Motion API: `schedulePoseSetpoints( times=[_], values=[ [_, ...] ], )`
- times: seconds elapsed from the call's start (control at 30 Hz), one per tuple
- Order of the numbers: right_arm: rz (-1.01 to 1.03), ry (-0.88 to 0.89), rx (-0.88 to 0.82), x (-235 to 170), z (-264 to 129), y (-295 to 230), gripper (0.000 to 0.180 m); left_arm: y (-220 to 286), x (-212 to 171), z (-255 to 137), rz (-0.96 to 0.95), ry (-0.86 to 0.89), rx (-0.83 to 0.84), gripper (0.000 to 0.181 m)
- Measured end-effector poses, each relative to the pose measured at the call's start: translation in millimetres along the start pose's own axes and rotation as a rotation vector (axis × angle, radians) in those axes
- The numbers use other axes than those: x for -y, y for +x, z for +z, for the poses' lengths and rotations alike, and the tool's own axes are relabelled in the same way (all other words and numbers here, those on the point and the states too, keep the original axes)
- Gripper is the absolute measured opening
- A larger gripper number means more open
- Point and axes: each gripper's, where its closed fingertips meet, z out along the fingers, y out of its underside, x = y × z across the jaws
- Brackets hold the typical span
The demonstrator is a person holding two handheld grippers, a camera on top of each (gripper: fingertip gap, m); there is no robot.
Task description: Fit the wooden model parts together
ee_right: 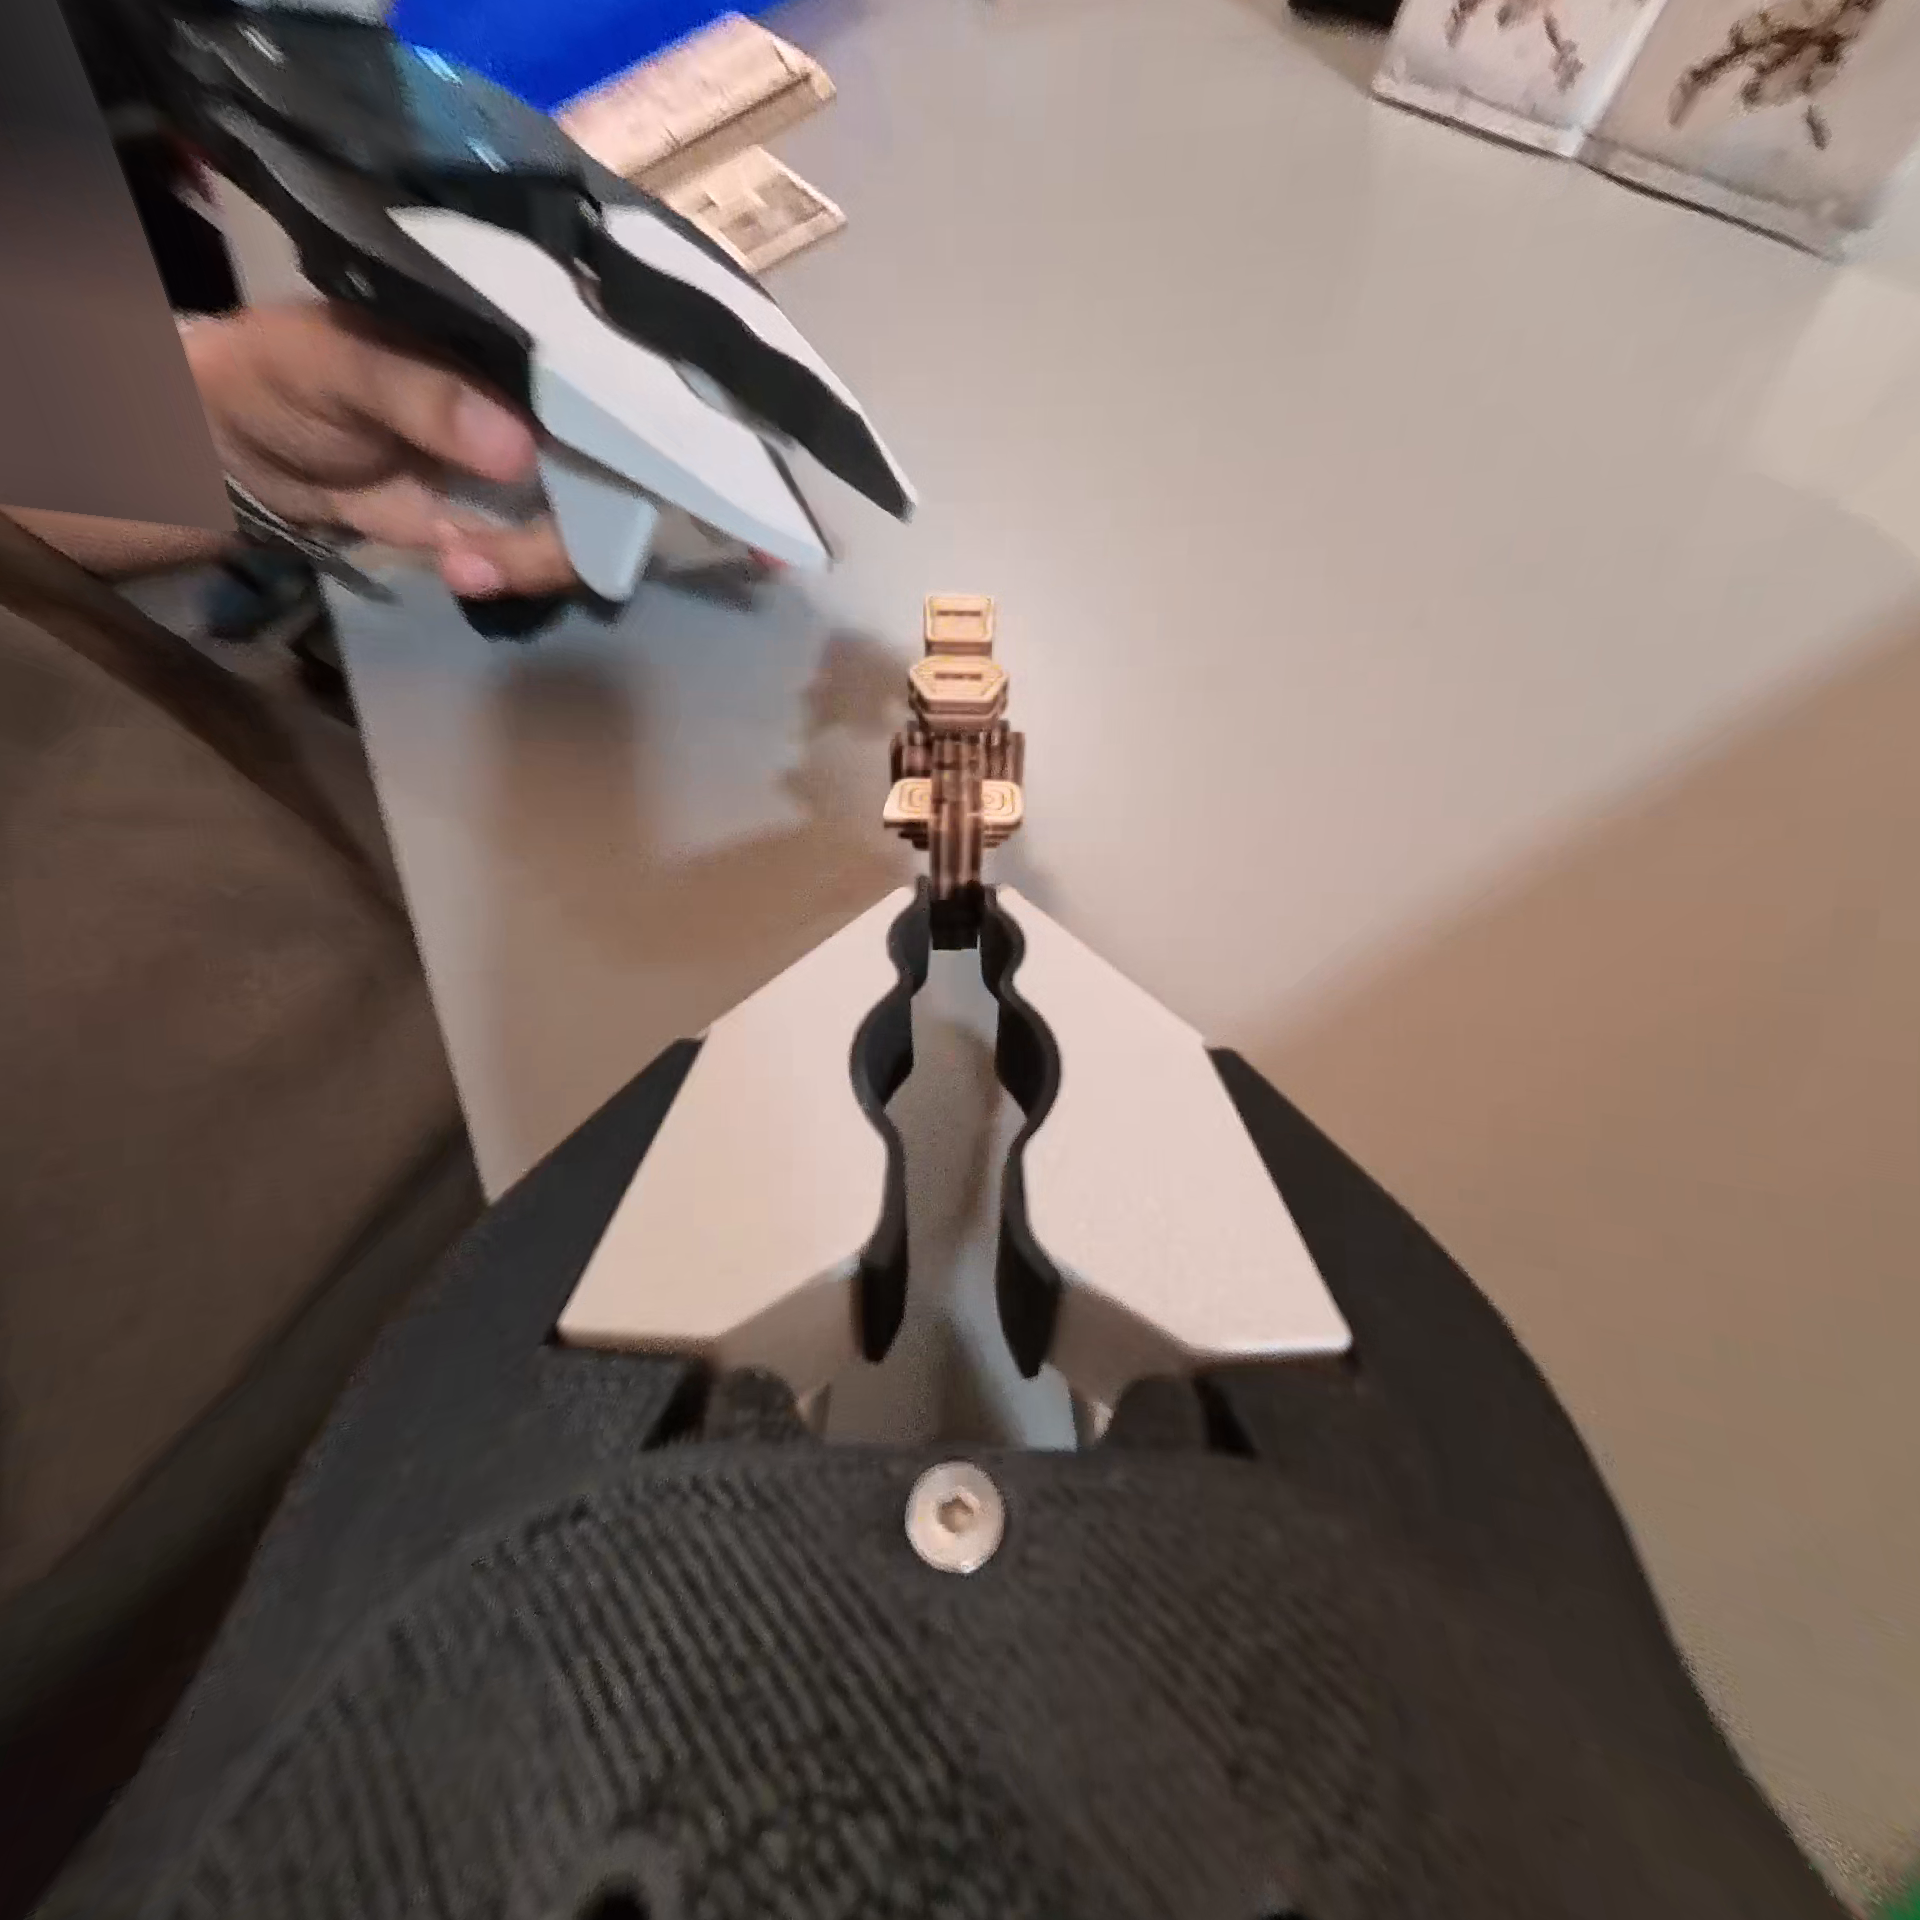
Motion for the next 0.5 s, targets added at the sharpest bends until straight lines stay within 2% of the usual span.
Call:
schedulePoseSetpoints(
  times=[0.13, 0.17, 0.3, 0.43, 0.5],
  values=[
    [0.081, 0.12, 0.176, 30, 7, -24, 0.008, 2, 10, -9, -0.007, 0.022, -0.062, 0.067],
    [0.108, 0.15, 0.216, 38, 9, -28, 0.008, 5, 20, -15, -0.039, 0.059, -0.097, 0.079],
    [0.188, 0.214, 0.318, 56, 24, -37, 0.008, 15, 69, -60, -0.209, 0.325, -0.335, 0.102],
    [0.259, 0.24, 0.442, 72, 39, -46, 0.008, -4, 47, -70, -0.243, 0.263, -0.322, 0.096],
    [0.294, 0.247, 0.492, 79, 46, -49, 0.008, 0, 40, -73, -0.254, 0.243, -0.357, 0.083]
  ],
)
